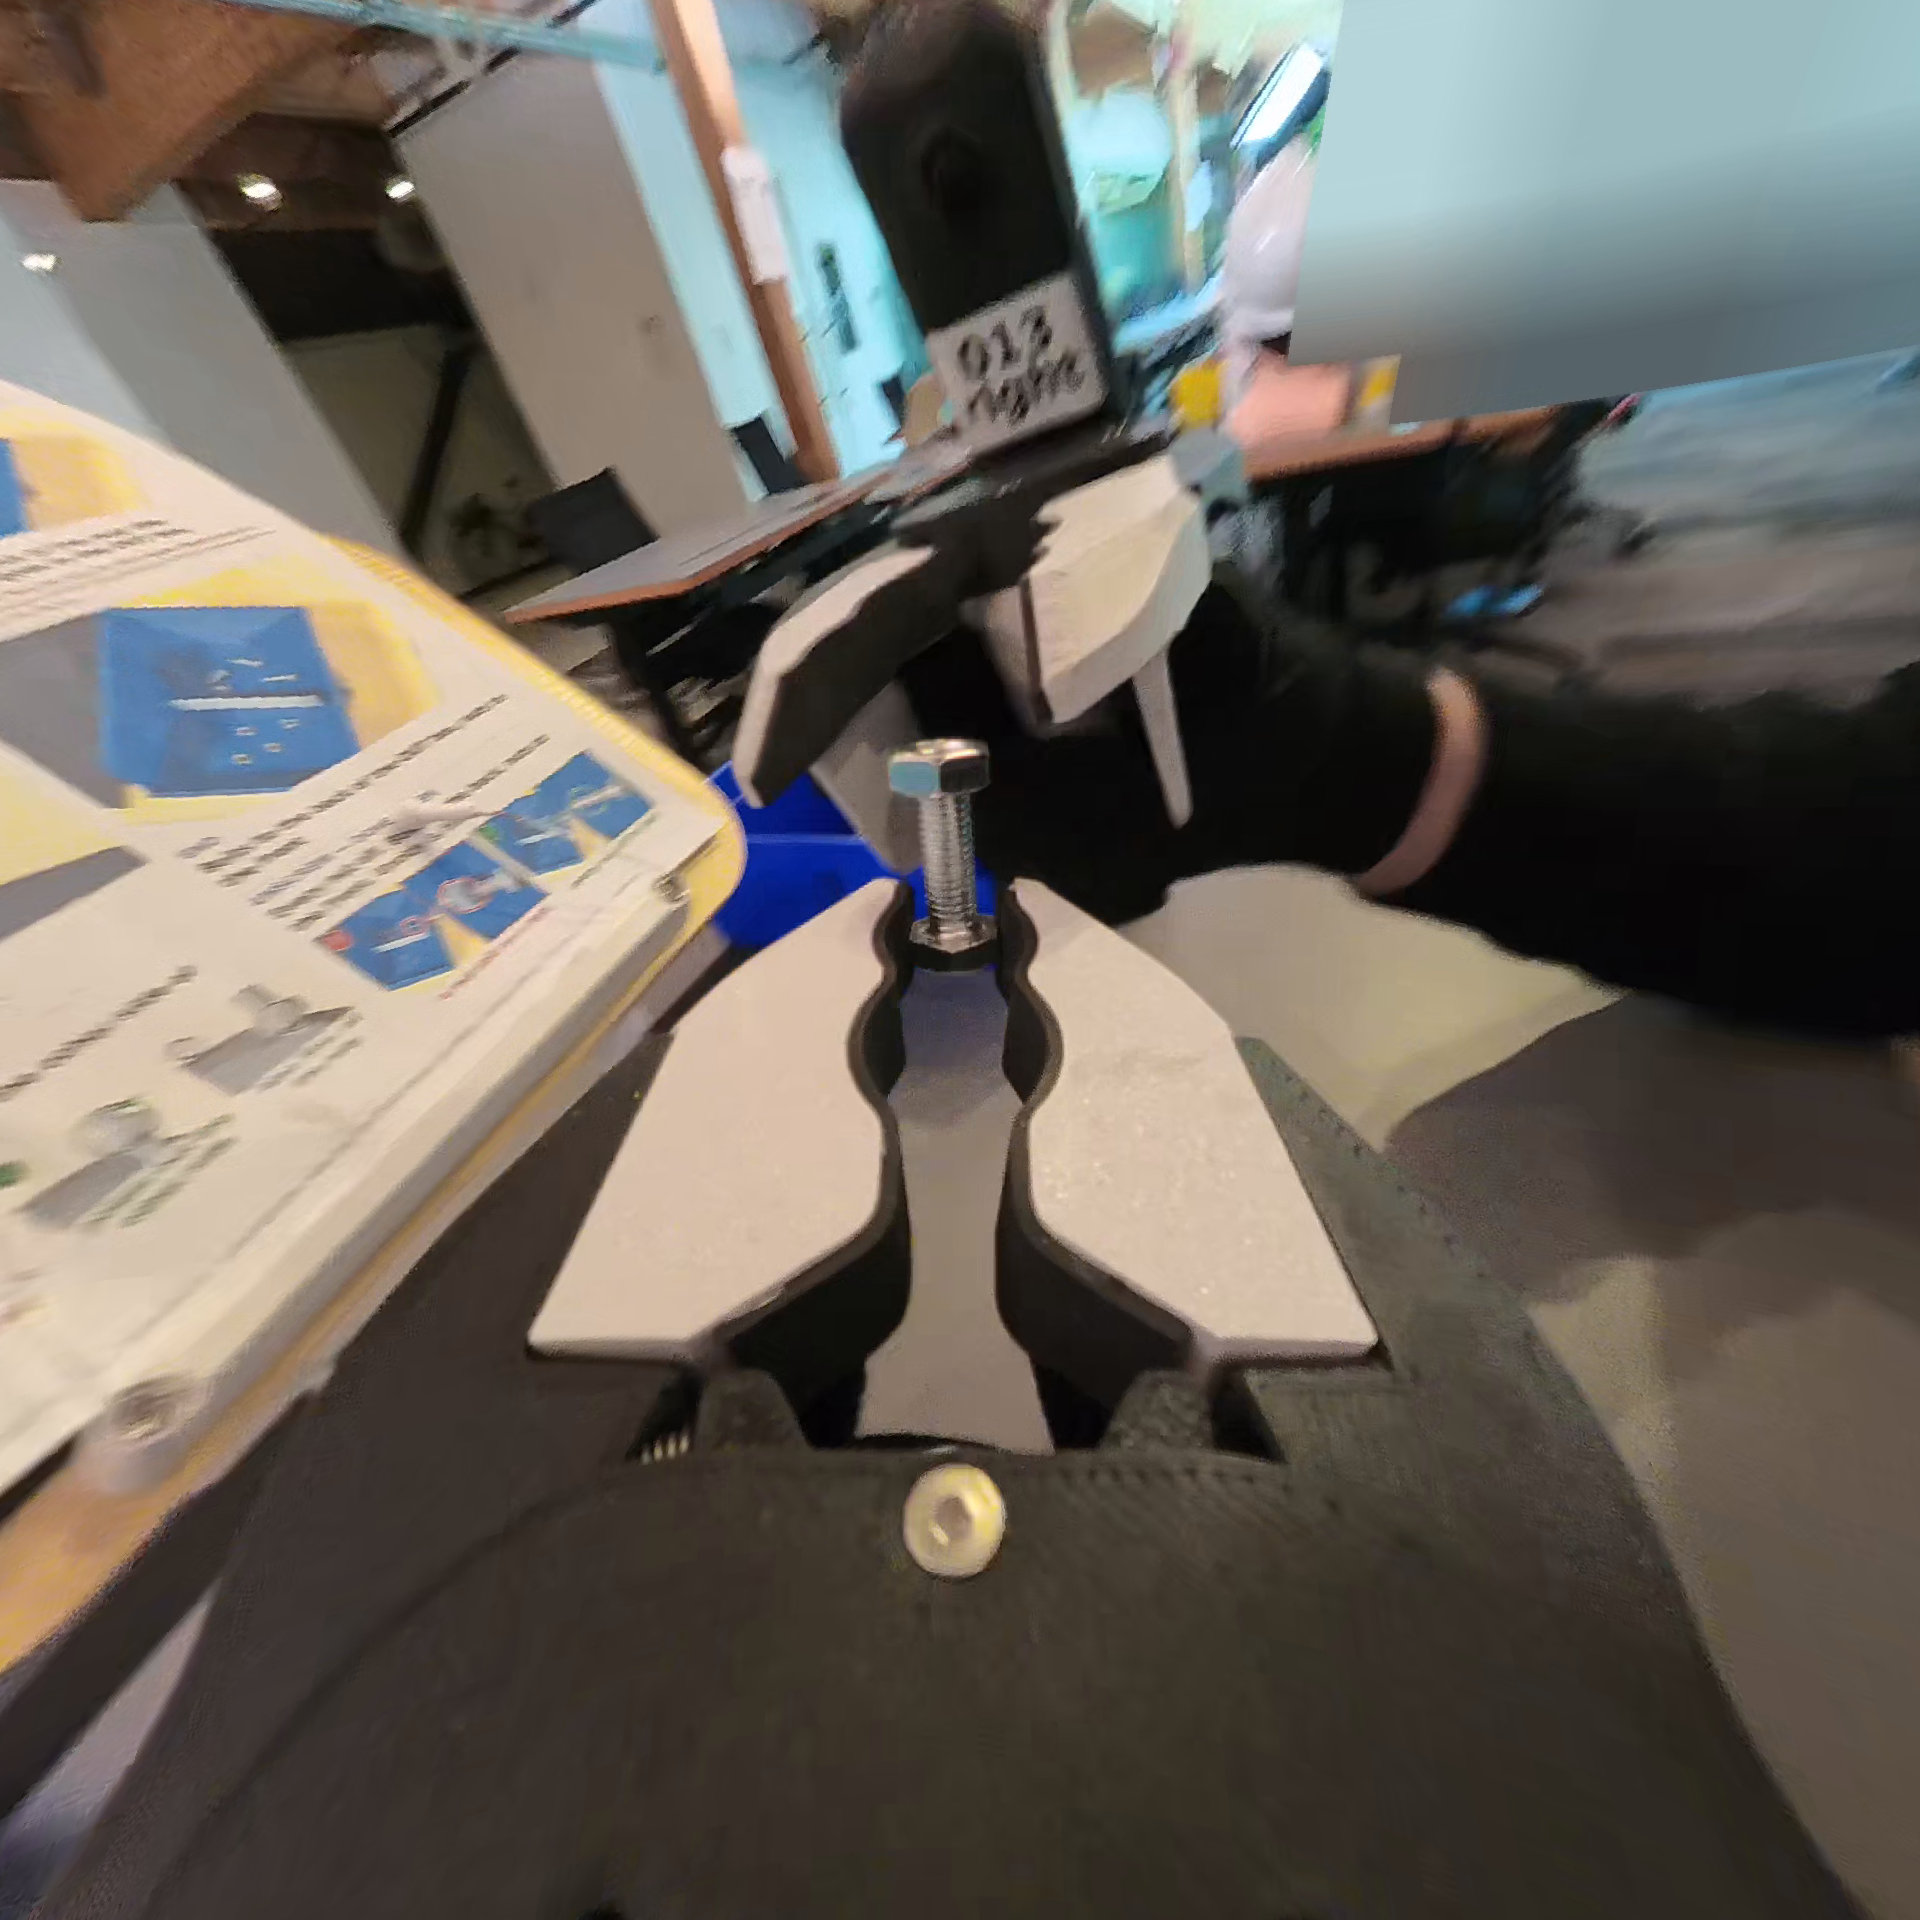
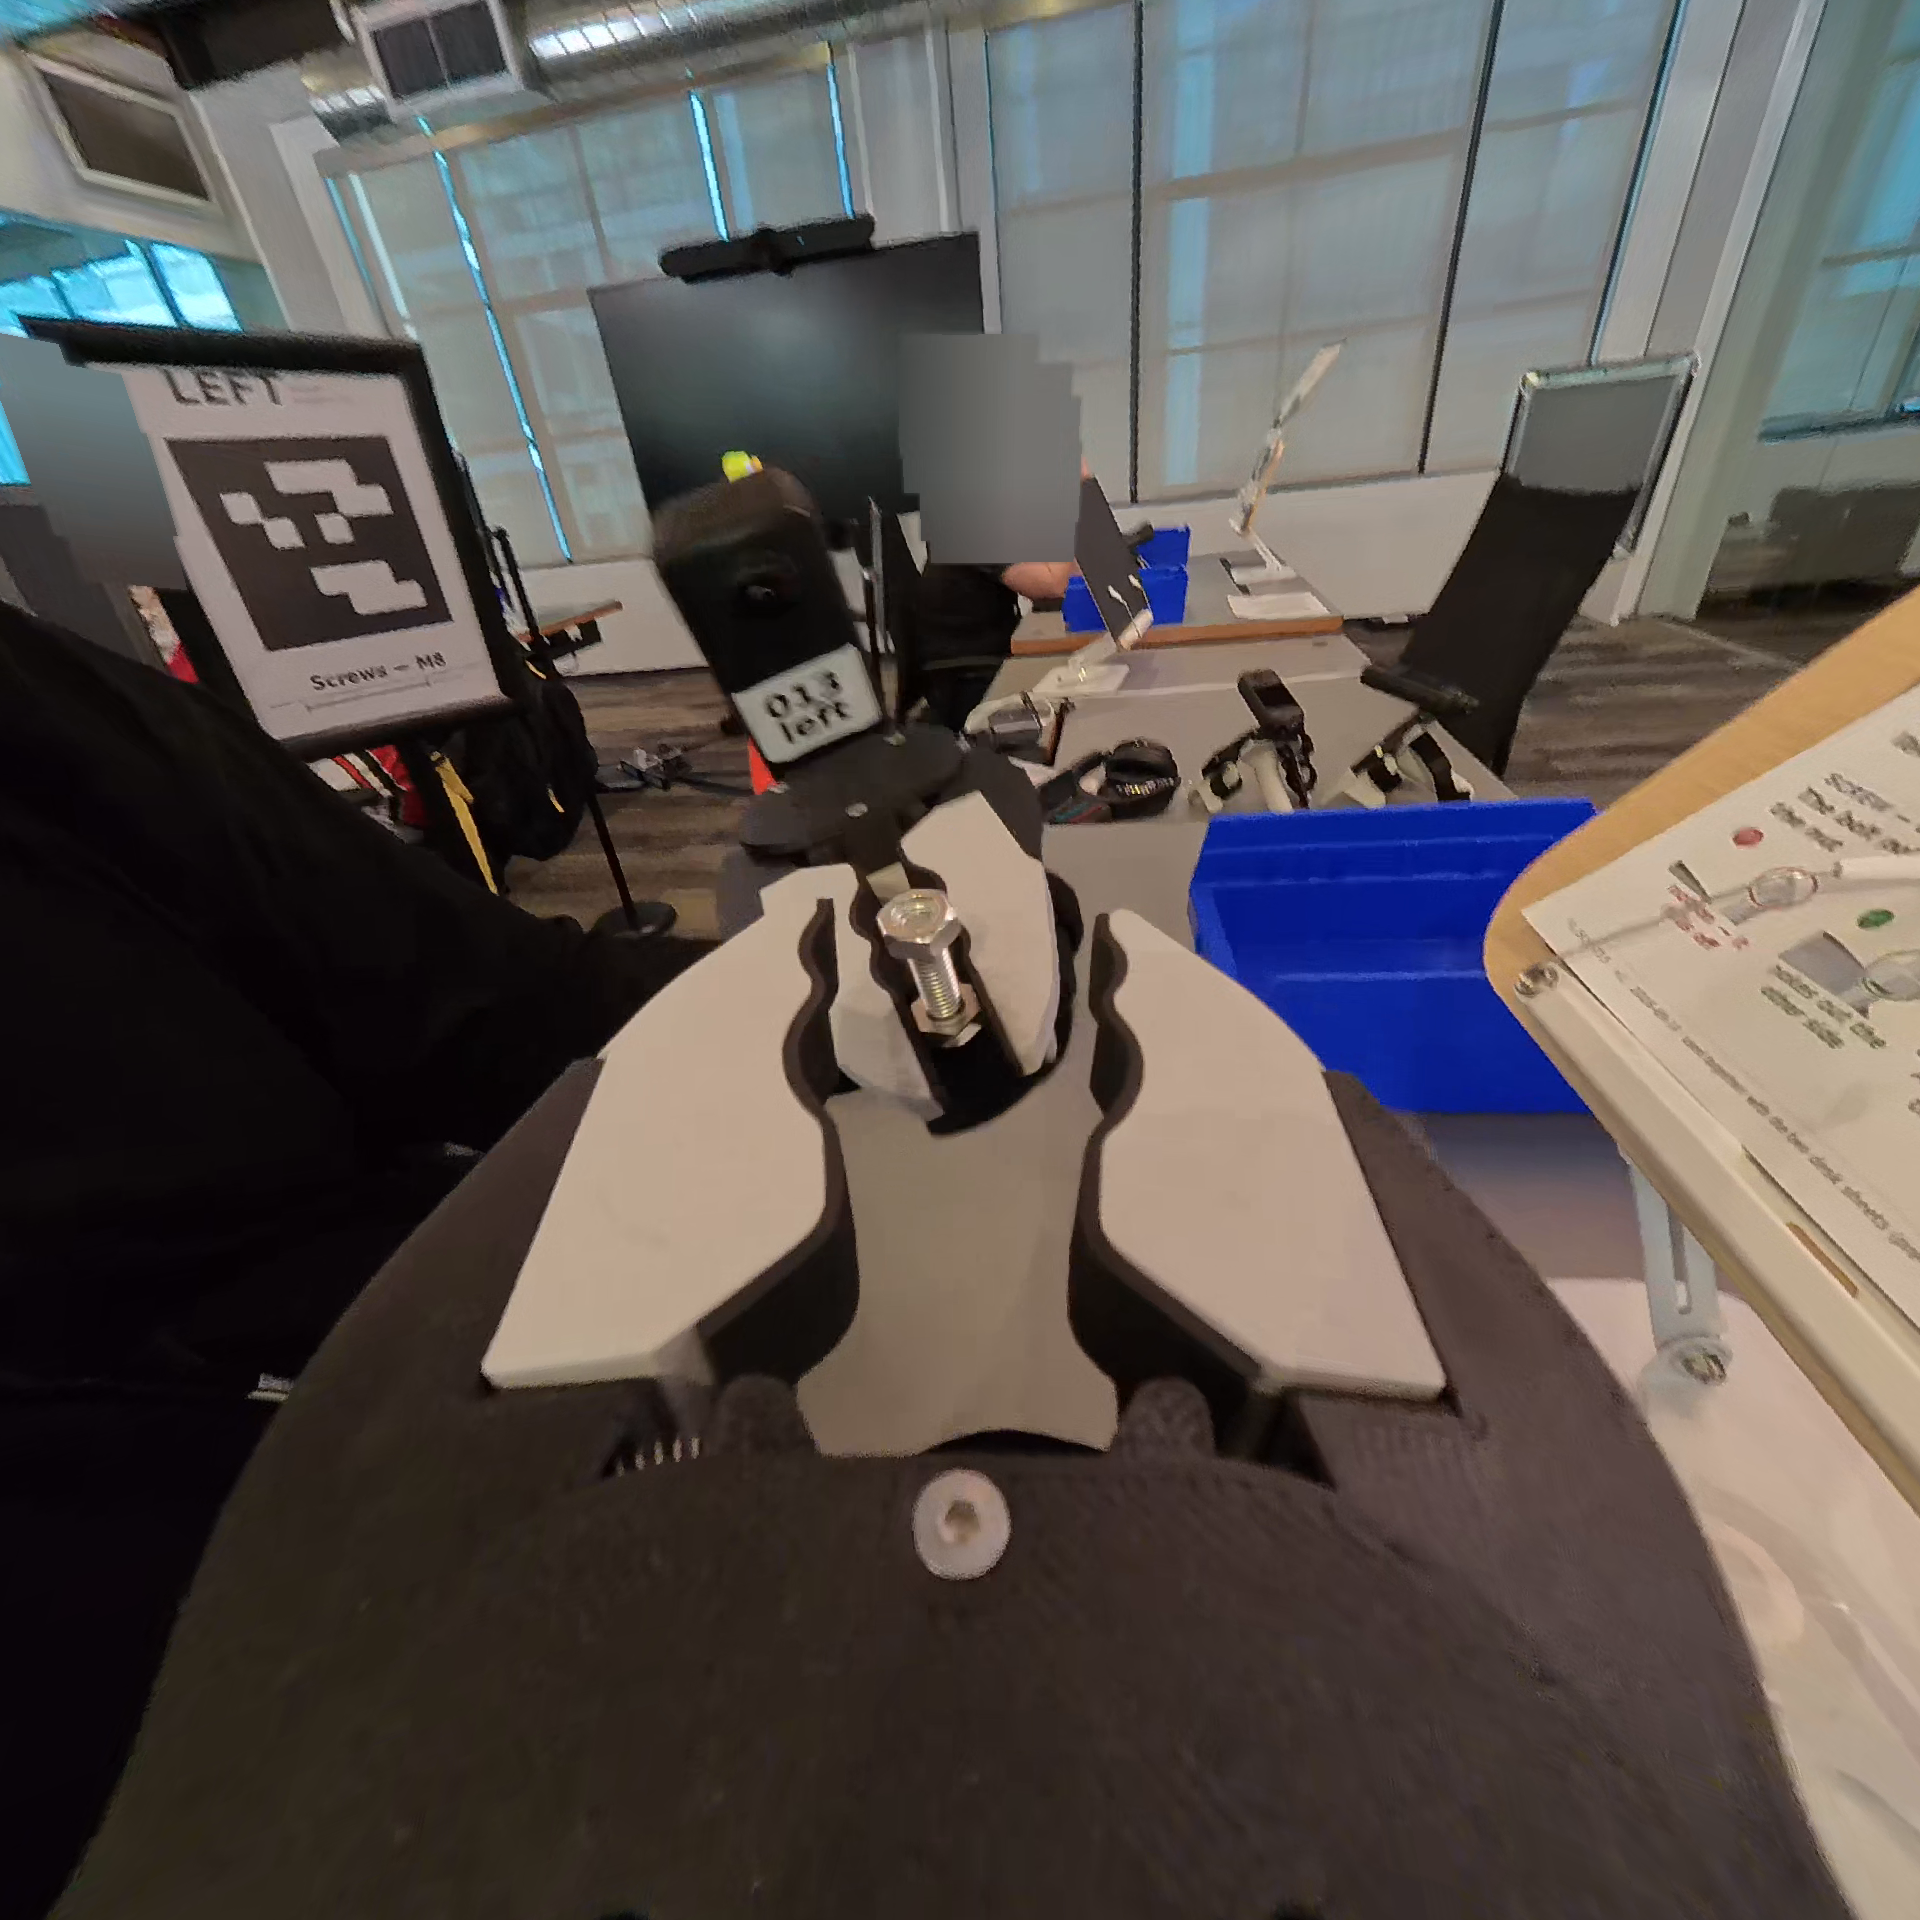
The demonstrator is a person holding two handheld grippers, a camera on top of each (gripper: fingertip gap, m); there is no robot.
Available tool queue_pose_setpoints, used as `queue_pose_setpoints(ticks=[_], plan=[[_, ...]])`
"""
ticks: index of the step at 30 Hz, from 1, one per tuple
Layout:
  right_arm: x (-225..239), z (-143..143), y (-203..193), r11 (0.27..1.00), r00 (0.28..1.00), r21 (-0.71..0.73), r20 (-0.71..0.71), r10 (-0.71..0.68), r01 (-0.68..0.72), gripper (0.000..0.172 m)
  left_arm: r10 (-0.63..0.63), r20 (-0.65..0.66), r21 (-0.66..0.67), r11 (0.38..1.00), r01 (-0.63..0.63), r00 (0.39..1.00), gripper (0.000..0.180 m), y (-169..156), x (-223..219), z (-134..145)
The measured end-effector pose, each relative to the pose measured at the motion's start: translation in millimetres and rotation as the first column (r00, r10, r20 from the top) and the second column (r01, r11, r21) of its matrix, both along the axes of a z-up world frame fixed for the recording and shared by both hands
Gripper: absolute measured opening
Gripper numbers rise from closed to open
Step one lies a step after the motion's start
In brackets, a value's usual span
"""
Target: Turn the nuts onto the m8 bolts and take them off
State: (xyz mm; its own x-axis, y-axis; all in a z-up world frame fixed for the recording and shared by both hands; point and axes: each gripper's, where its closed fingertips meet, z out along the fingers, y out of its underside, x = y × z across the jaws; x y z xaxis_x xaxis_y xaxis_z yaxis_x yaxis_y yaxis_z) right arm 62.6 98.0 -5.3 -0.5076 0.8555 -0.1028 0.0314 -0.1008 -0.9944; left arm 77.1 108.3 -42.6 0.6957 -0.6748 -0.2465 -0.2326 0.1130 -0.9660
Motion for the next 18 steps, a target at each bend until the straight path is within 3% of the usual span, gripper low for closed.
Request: queue_pose_setpoints(ticks=[4, 9, 13, 16, 18], plan=[[-6, -14, 4, 0.995, 0.99, 0.07, 0.116, -0.079, 0.071, 0.04, 0.222, -0.251, 0.094, 0.974, -0.204, 0.942, 0.015, 15, -21, -10], [-15, -25, 3, 0.987, 0.966, 0.093, 0.209, -0.149, 0.132, 0.034, 0.346, -0.374, 0.155, 0.938, -0.31, 0.86, 0.015, 24, -36, -17], [-21, -32, 10, 0.974, 0.944, 0.109, 0.246, -0.219, 0.197, 0.028, 0.38, -0.43, 0.174, 0.925, -0.337, 0.819, 0.015, 26, -39, -25], [-21, -35, 12, 0.972, 0.942, 0.119, 0.249, -0.225, 0.201, 0.014, 0.368, -0.426, 0.161, 0.93, -0.331, 0.827, 0.015, 25, -37, -27], [-21, -35, 11, 0.969, 0.946, 0.148, 0.232, -0.226, 0.195, 0.014, 0.358, -0.418, 0.151, 0.934, -0.325, 0.835, 0.015, 24, -37, -26]])
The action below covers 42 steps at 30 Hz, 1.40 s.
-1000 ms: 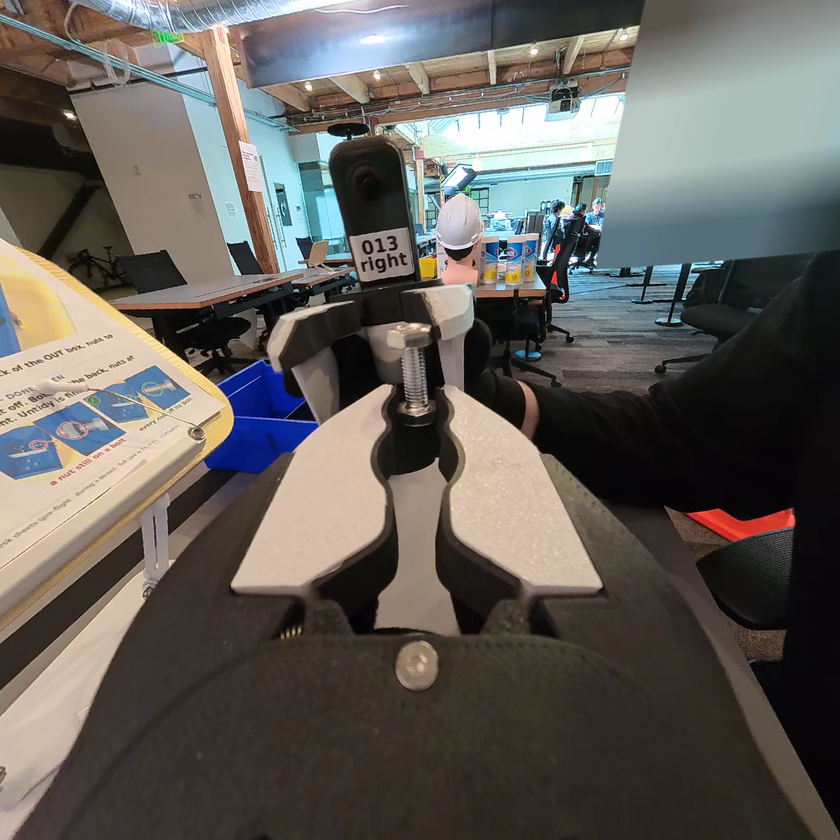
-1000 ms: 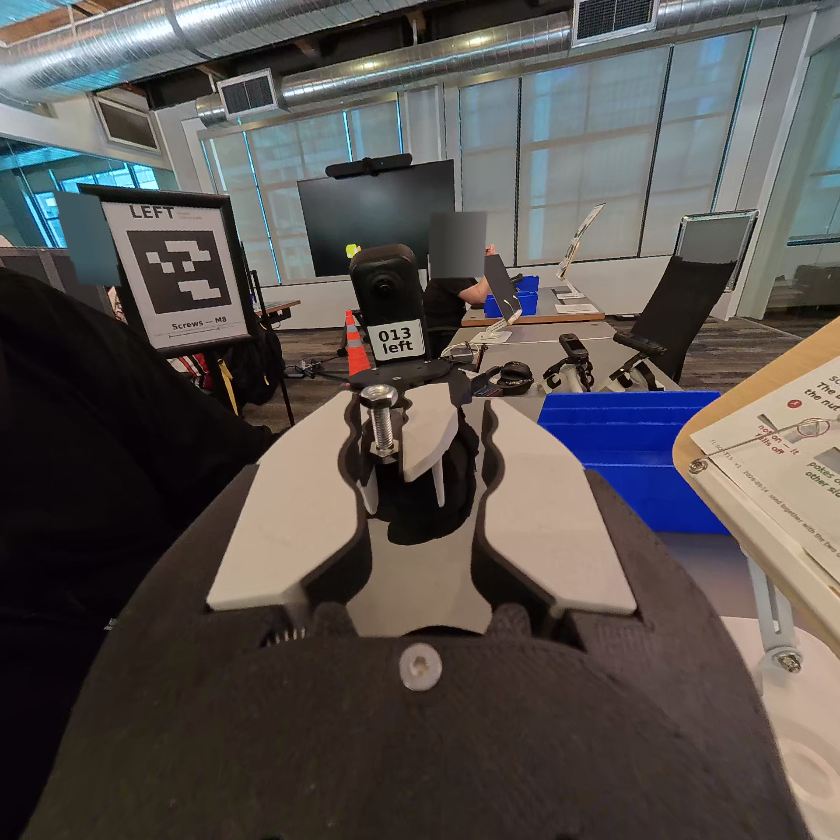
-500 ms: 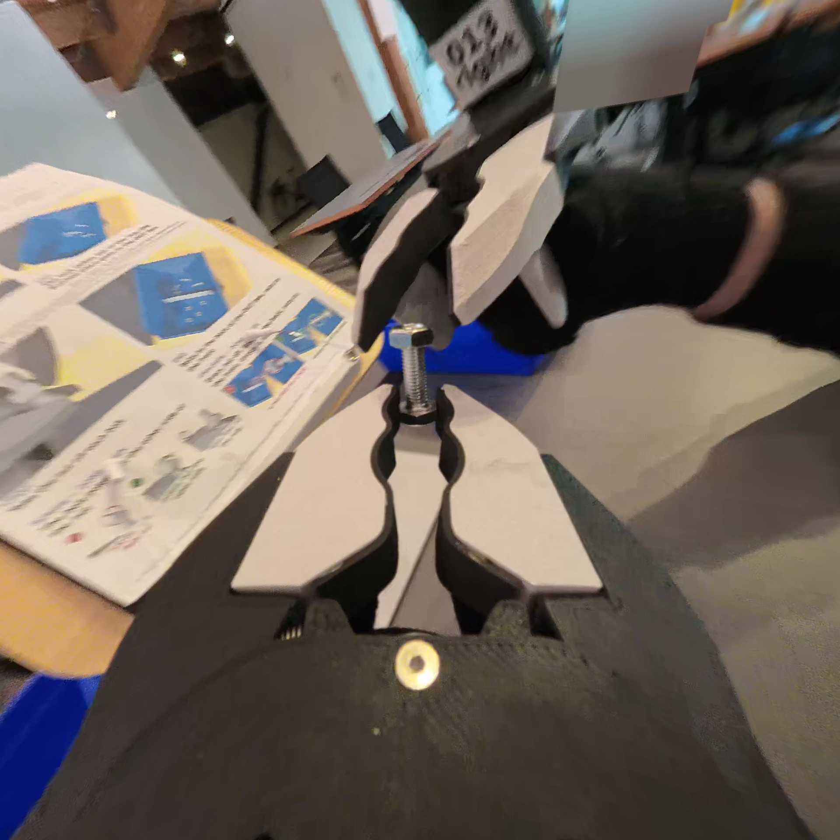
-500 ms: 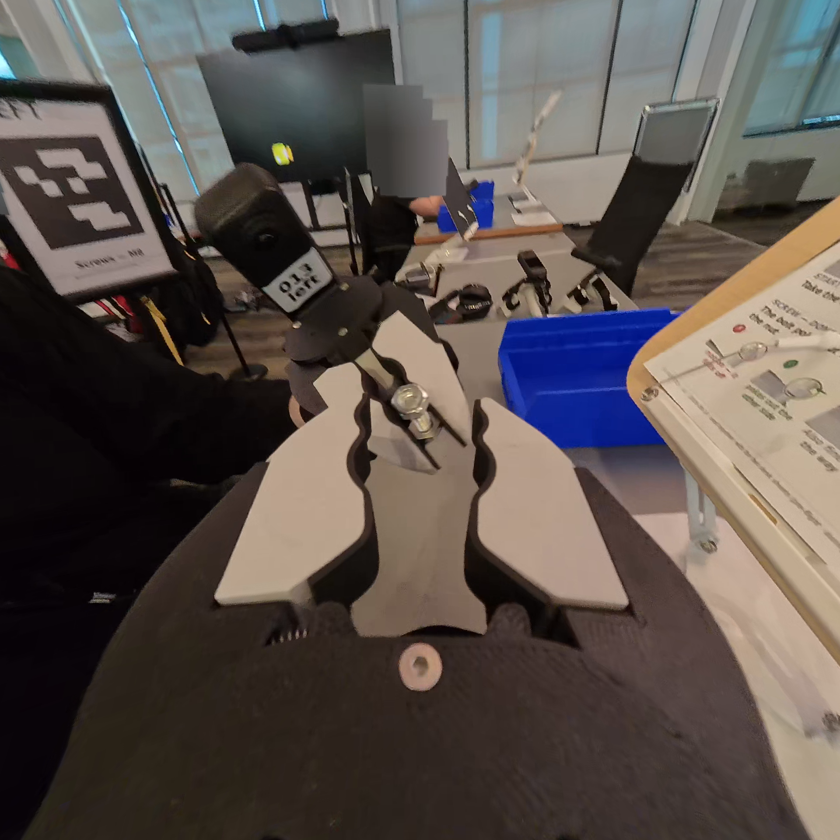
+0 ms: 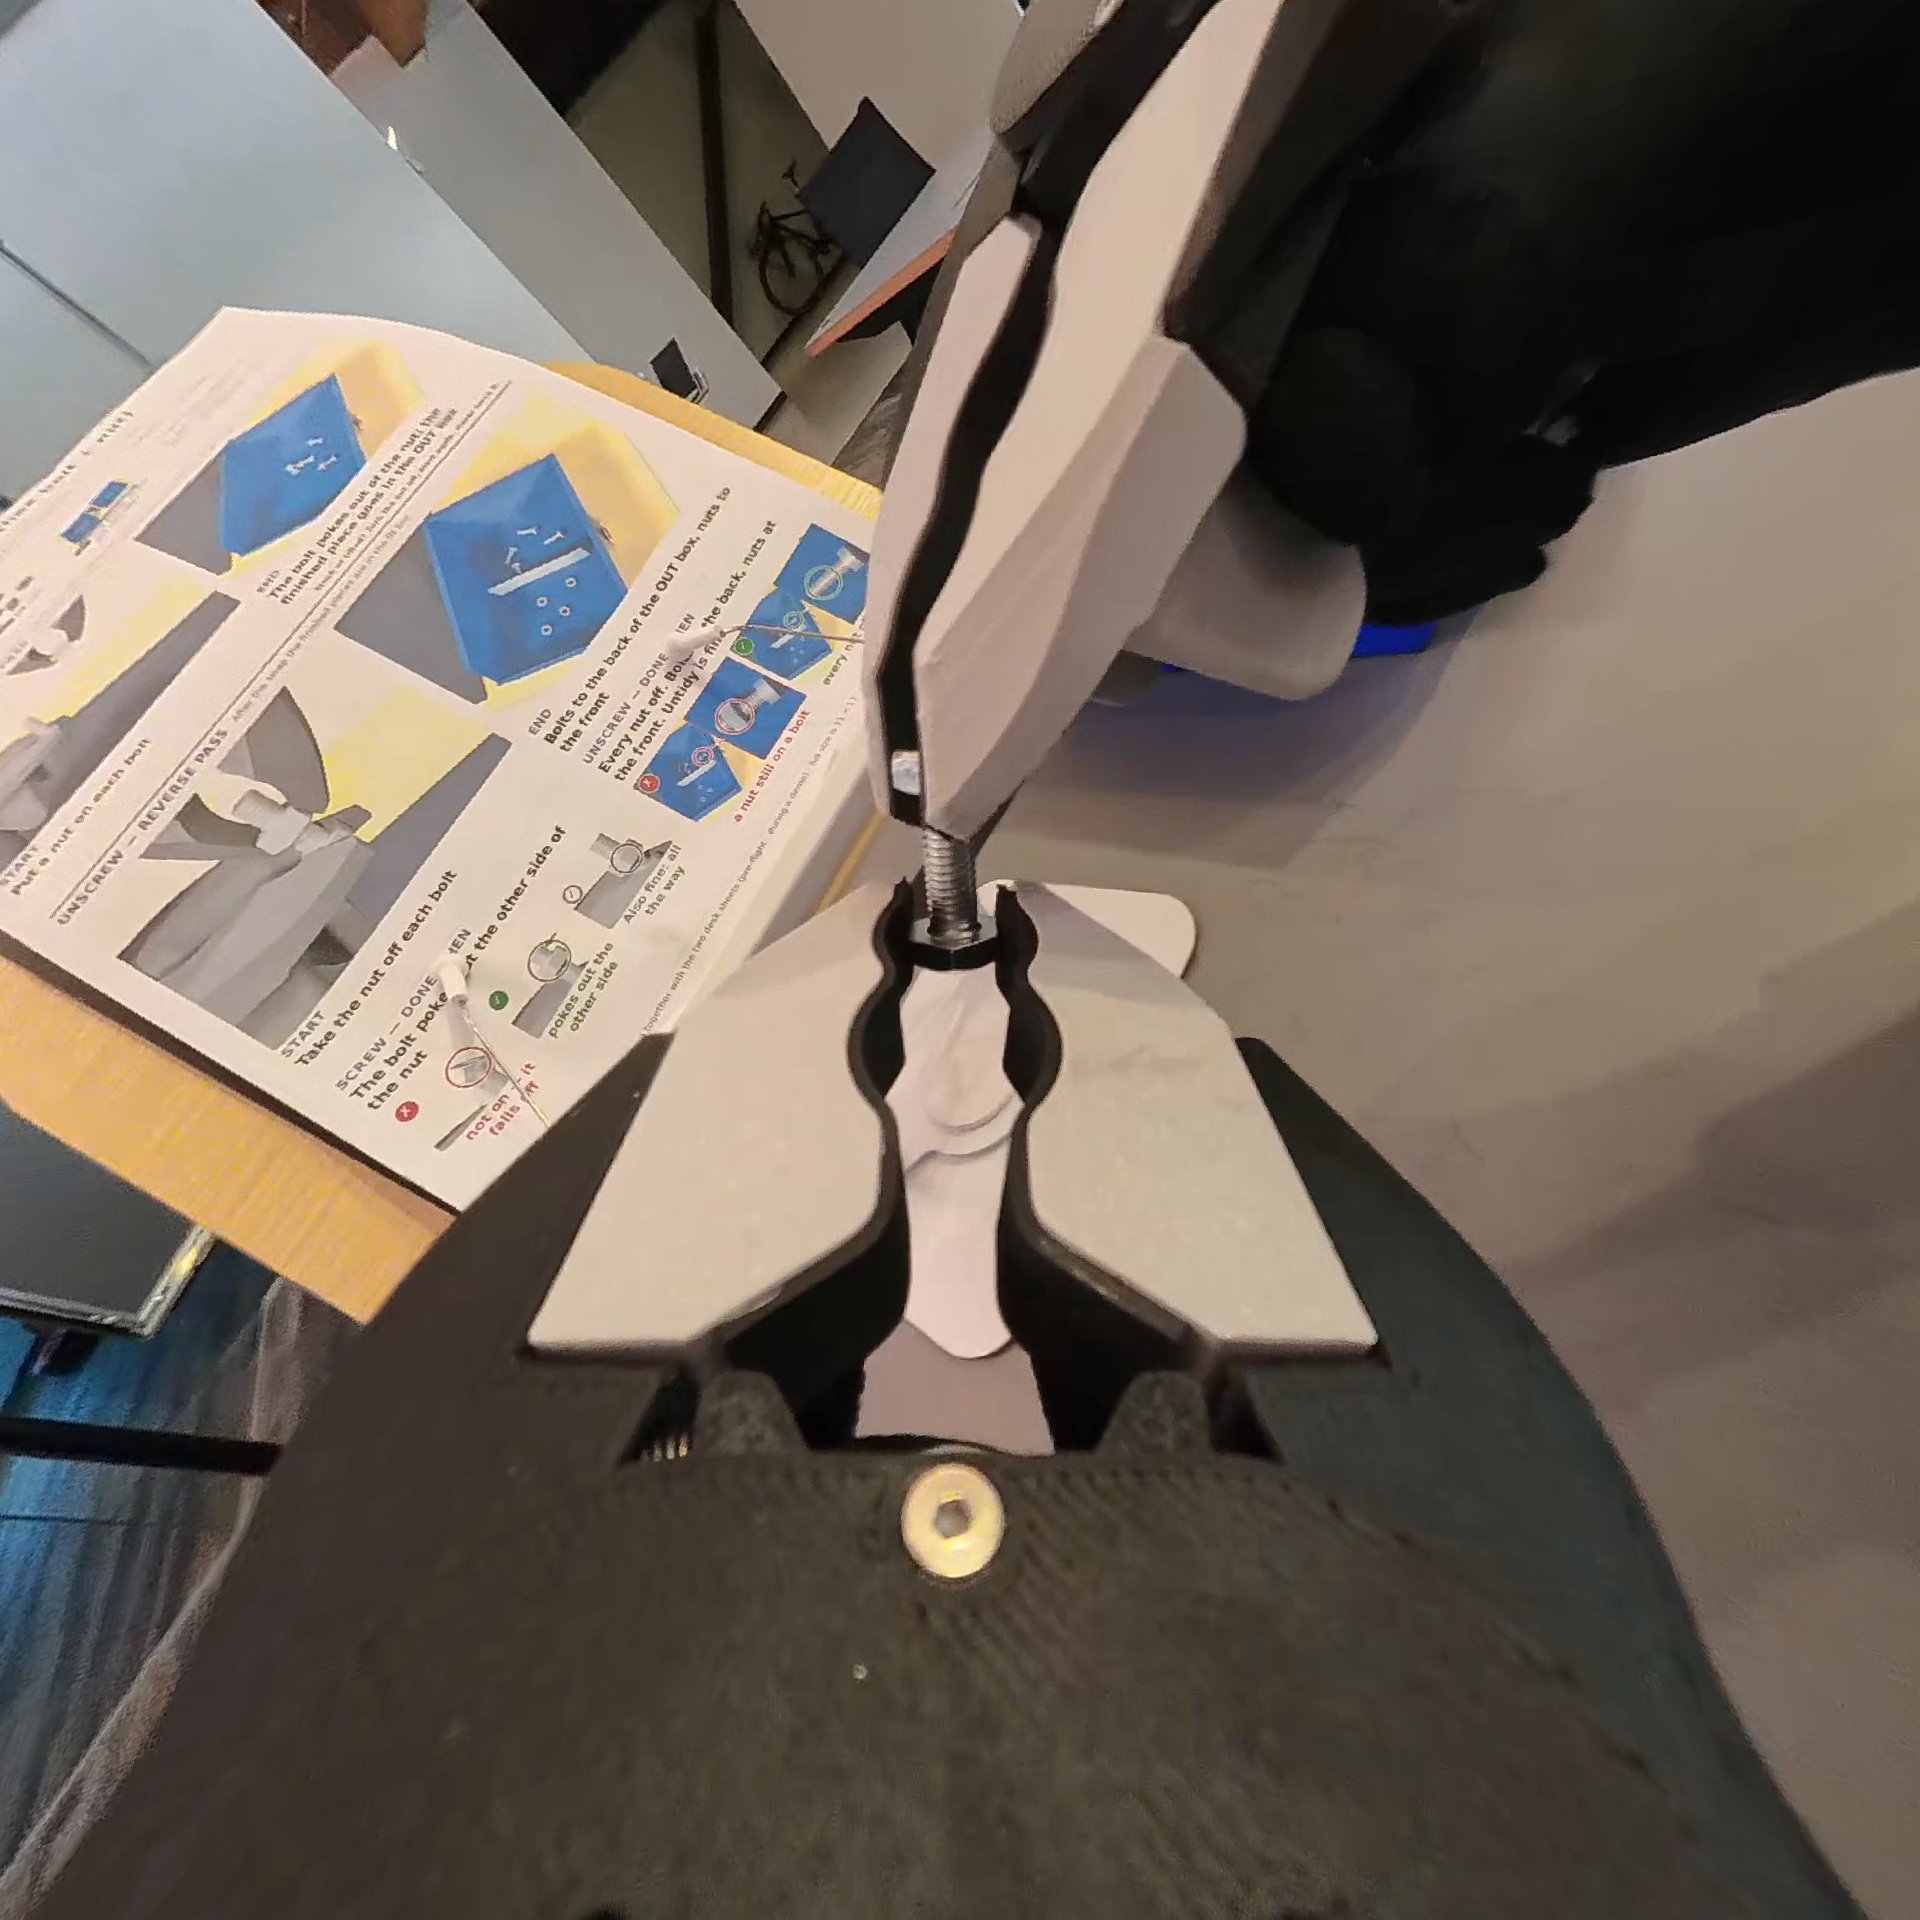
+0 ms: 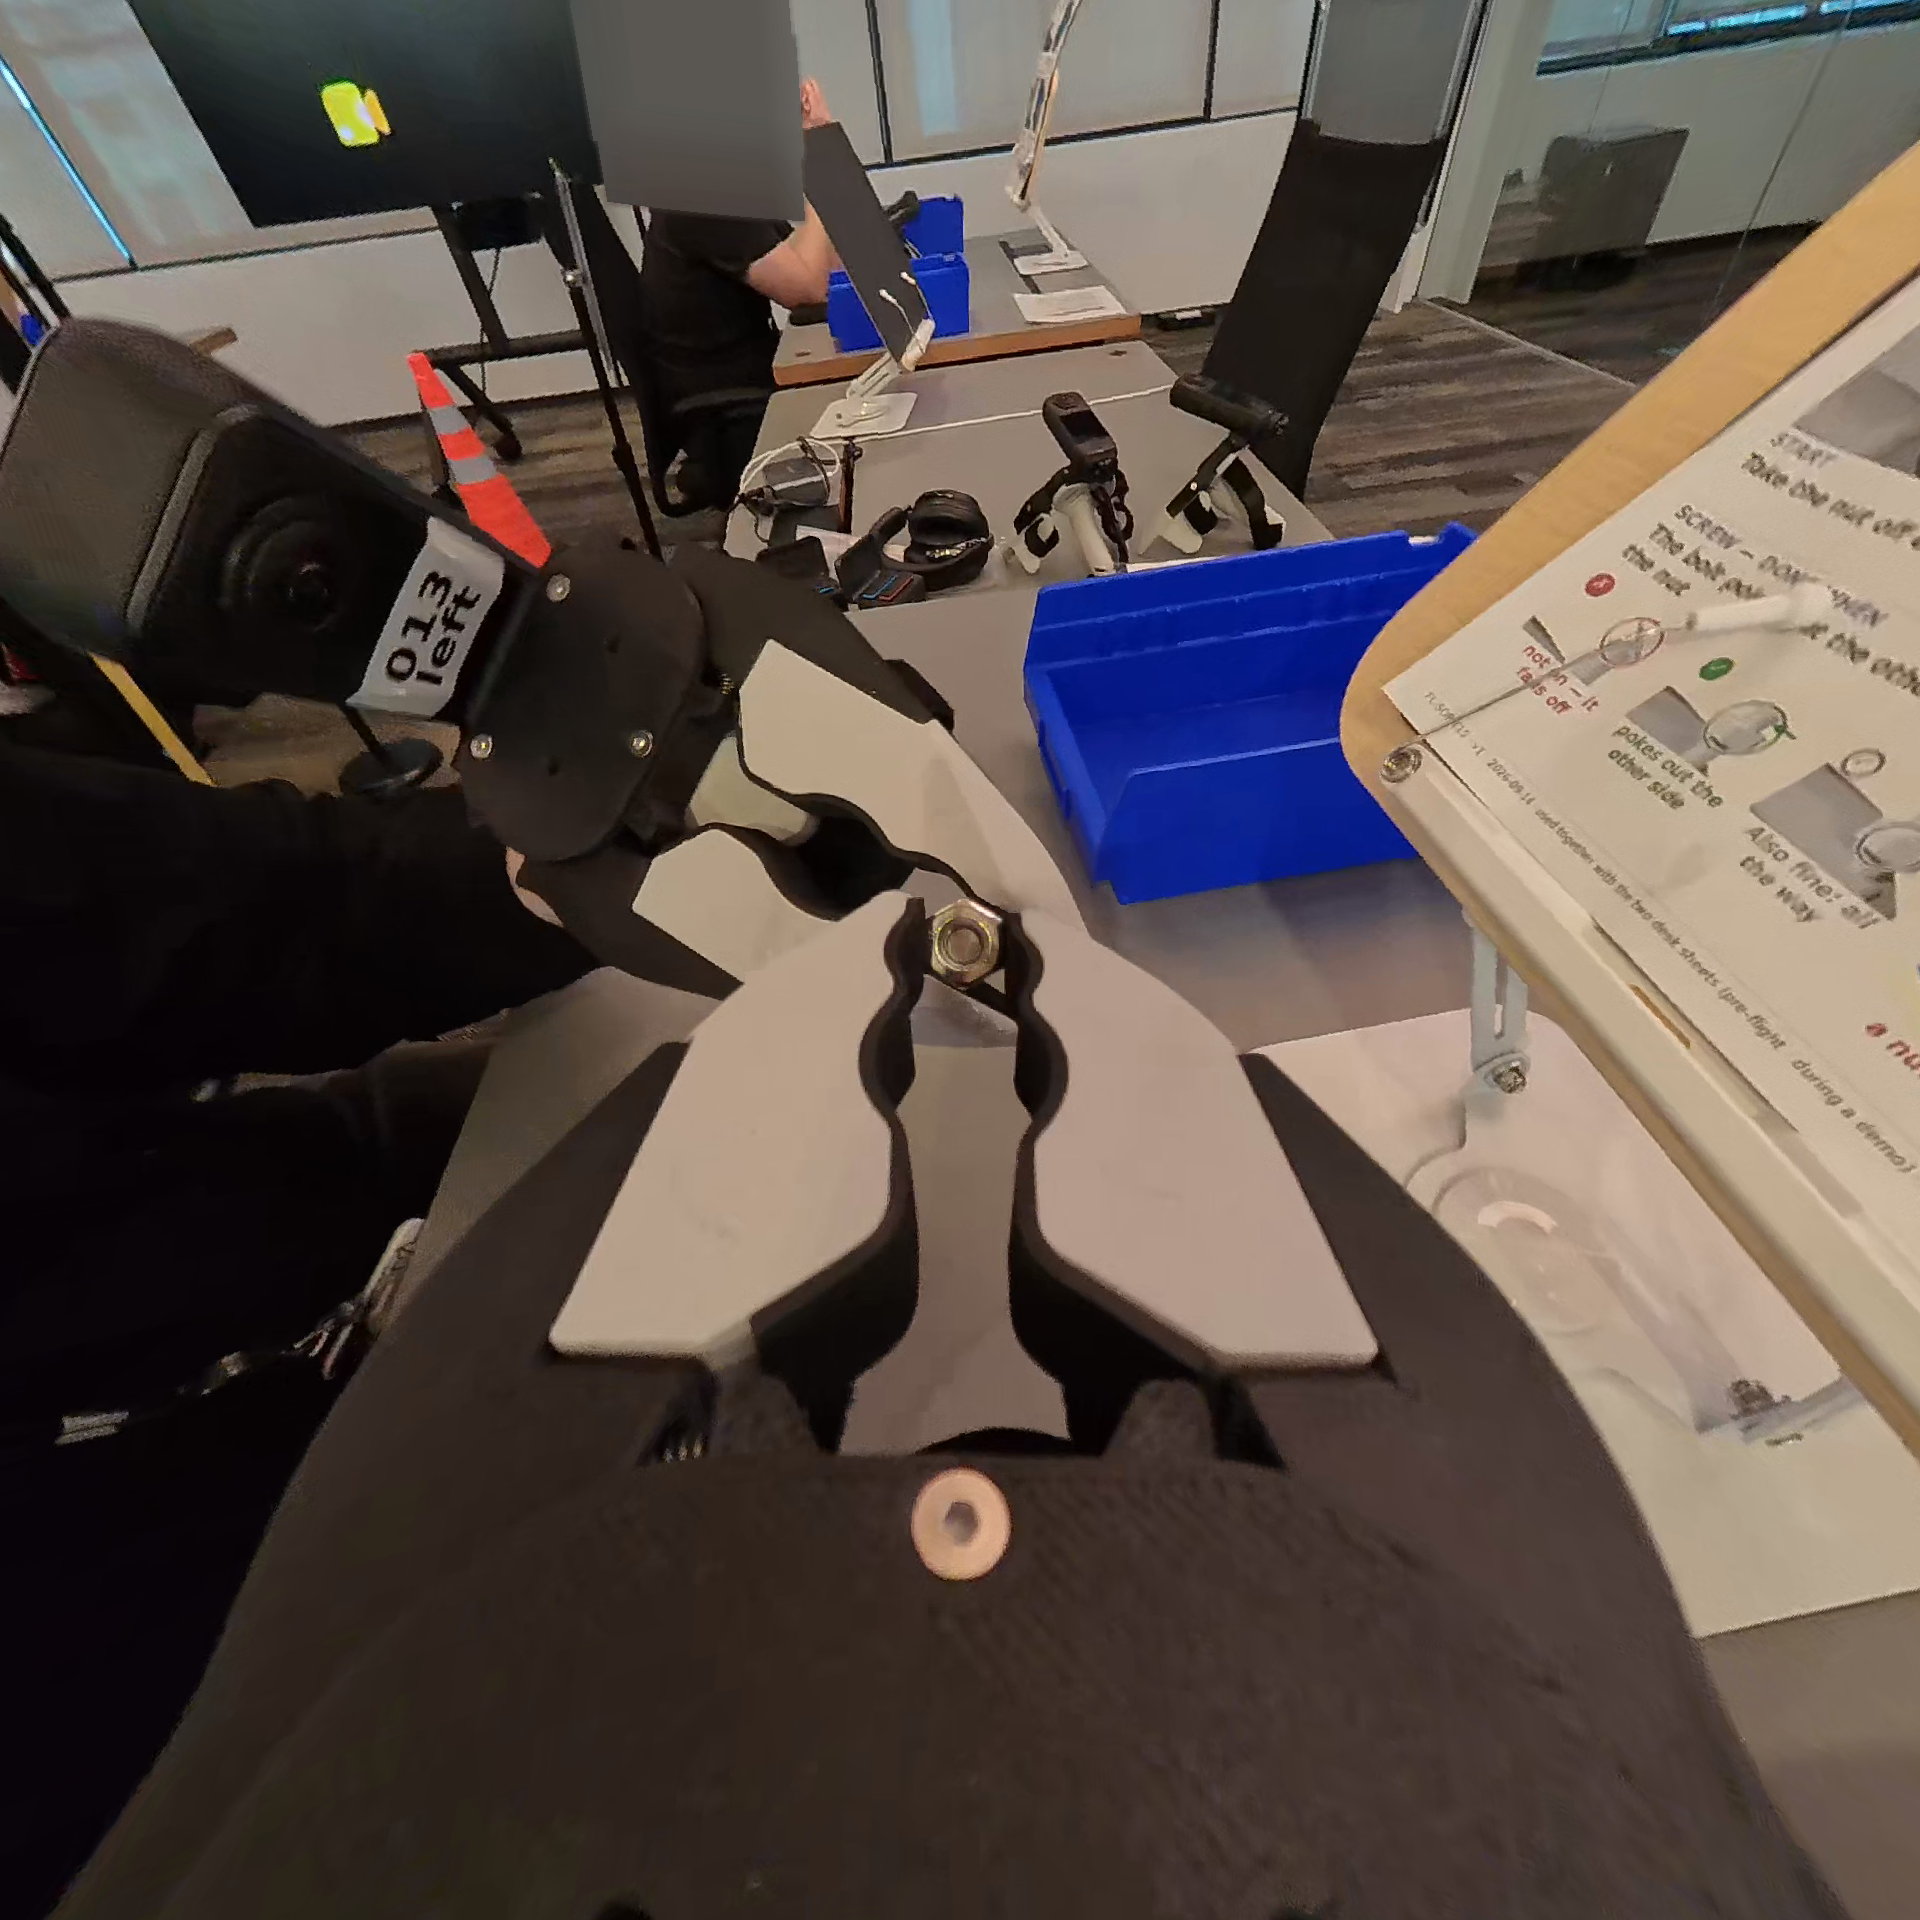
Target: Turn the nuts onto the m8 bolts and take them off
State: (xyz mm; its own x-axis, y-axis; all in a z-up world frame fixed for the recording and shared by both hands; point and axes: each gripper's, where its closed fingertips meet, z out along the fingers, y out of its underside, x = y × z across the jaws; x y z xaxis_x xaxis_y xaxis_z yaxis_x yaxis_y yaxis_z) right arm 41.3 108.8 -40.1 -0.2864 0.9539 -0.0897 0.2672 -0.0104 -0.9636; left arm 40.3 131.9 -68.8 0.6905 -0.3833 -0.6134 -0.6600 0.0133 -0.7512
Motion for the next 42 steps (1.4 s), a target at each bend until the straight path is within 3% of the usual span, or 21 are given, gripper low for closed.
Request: queue_pose_setpoints(ticks=[3, 7, 10, 13, 17, 18, 20, 28, 33, 35, 37, 40, 42], plan=[[2, 1, -6, 0.997, 1.0, 0.07, -0.004, 0.031, -0.031, 0.014, -0.074, 0.082, -0.059, 0.995, 0.079, 0.994, 0.015, -6, 6, 0], [10, 1, -25, 0.959, 0.993, 0.258, 0.0, 0.12, -0.116, 0.014, -0.281, 0.292, -0.196, 0.918, 0.345, 0.914, 0.015, -28, 23, -3], [15, 0, -42, 0.918, 0.98, 0.348, 0.021, 0.197, -0.192, 0.014, -0.411, 0.462, -0.276, 0.775, 0.568, 0.786, 0.015, -51, 33, -5], [20, -4, -60, 0.842, 0.953, 0.452, 0.073, 0.293, -0.294, 0.014, -0.502, 0.629, -0.281, 0.565, 0.776, 0.594, 0.015, -77, 42, -6], [28, -20, -81, 0.706, 0.902, 0.566, 0.199, 0.384, -0.425, 0.014, -0.528, 0.76, -0.266, 0.281, 0.922, 0.38, 0.015, -108, 48, -17], [29, -23, -87, 0.677, 0.885, 0.576, 0.222, 0.41, -0.458, 0.014, -0.533, 0.775, -0.256, 0.227, 0.94, 0.34, 0.014, -115, 49, -21], [31, -31, -93, 0.627, 0.862, 0.598, 0.269, 0.43, -0.499, 0.014, -0.535, 0.784, -0.254, 0.185, 0.949, 0.314, 0.014, -121, 52, -28], [30, -35, -91, 0.615, 0.848, 0.587, 0.302, 0.436, -0.526, 0.014, -0.54, 0.781, -0.223, 0.227, 0.948, 0.313, 0.014, -118, 51, -32], [26, -36, -87, 0.64, 0.859, 0.575, 0.298, 0.416, -0.51, 0.016, -0.542, 0.767, -0.235, 0.261, 0.936, 0.344, 0.015, -114, 50, -32], [23, -37, -84, 0.66, 0.87, 0.568, 0.294, 0.396, -0.492, 0.032, -0.544, 0.757, -0.24, 0.283, 0.929, 0.362, 0.015, -110, 50, -33], [22, -36, -82, 0.681, 0.877, 0.553, 0.284, 0.389, -0.481, 0.035, -0.545, 0.749, -0.242, 0.304, 0.921, 0.377, 0.015, -106, 51, -32], [22, -31, -71, 0.759, 0.908, 0.498, 0.253, 0.334, -0.418, 0.046, -0.532, 0.7, -0.274, 0.415, 0.868, 0.476, 0.015, -91, 47, -36], [22, -26, -56, 0.86, 0.939, 0.387, 0.221, 0.262, -0.331, 0.047, -0.492, 0.606, -0.321, 0.568, 0.758, 0.626, 0.015, -70, 40, -42]])
